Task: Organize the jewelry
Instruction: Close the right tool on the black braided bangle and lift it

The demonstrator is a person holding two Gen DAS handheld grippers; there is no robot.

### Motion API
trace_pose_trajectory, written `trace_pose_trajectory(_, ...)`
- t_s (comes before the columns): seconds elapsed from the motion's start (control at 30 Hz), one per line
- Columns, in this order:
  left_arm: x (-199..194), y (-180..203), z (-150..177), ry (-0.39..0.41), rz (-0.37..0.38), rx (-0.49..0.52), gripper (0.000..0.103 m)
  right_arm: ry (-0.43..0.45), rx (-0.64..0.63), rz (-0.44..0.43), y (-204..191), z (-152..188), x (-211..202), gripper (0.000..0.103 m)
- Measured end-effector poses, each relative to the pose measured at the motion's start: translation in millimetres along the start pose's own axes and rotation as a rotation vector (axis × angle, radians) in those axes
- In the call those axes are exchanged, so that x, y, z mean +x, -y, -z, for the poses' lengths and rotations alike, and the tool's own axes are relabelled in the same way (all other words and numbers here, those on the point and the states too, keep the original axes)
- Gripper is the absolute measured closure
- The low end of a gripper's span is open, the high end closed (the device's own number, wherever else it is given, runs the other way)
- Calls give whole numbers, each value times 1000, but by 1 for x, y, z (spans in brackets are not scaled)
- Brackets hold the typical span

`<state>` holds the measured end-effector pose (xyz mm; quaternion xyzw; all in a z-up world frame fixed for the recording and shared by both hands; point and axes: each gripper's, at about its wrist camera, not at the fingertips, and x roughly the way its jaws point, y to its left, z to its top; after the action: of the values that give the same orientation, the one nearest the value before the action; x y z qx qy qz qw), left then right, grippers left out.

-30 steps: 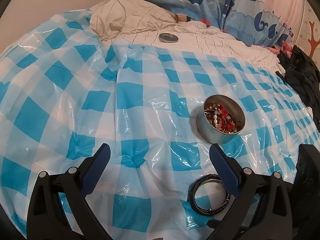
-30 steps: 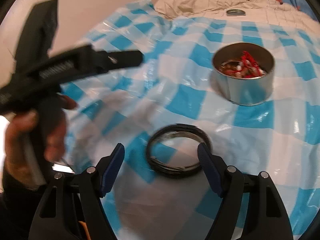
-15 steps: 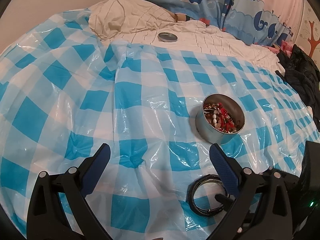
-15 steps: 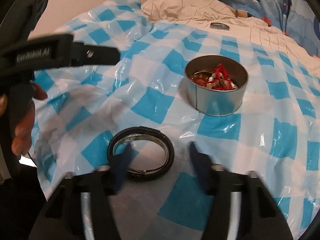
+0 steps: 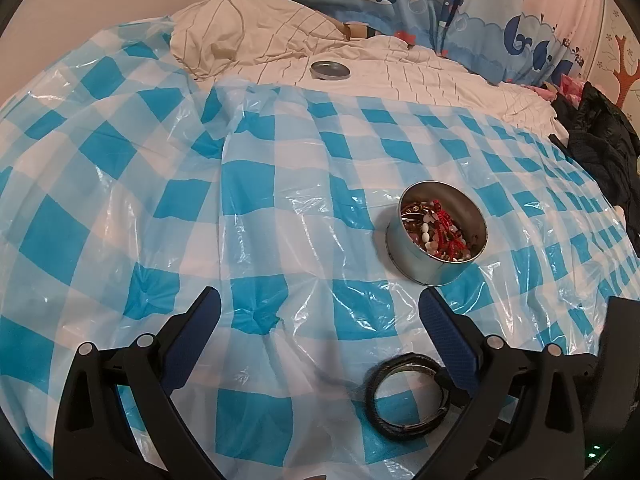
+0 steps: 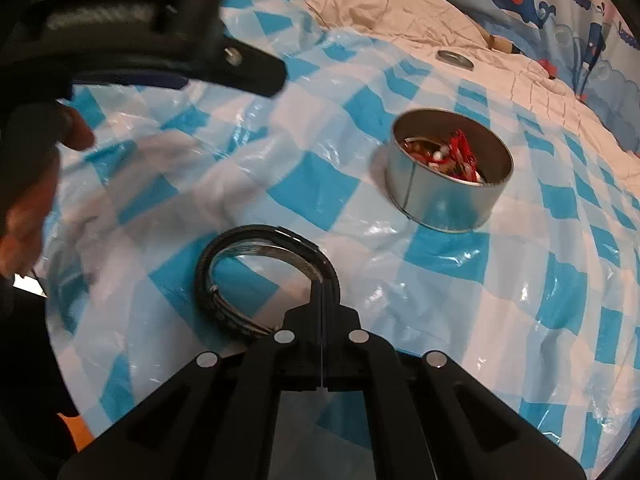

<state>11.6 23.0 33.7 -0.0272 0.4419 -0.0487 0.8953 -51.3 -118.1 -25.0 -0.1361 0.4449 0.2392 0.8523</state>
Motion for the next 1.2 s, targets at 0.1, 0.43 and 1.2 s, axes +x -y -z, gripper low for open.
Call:
trace_pose_trajectory(0.1,0,0,0,-1,-1,2,8,39,30,-36,4,-4,-12,103)
trace_pose_trajectory(0.43,4,-1,-1,-11,-4,10,8,-32,31,-176,7,-6,-10,60)
trace_pose_trajectory(1.2,5,-7,-4,-11,-6,-8,8,49,81,-178,9,-11,-11,29)
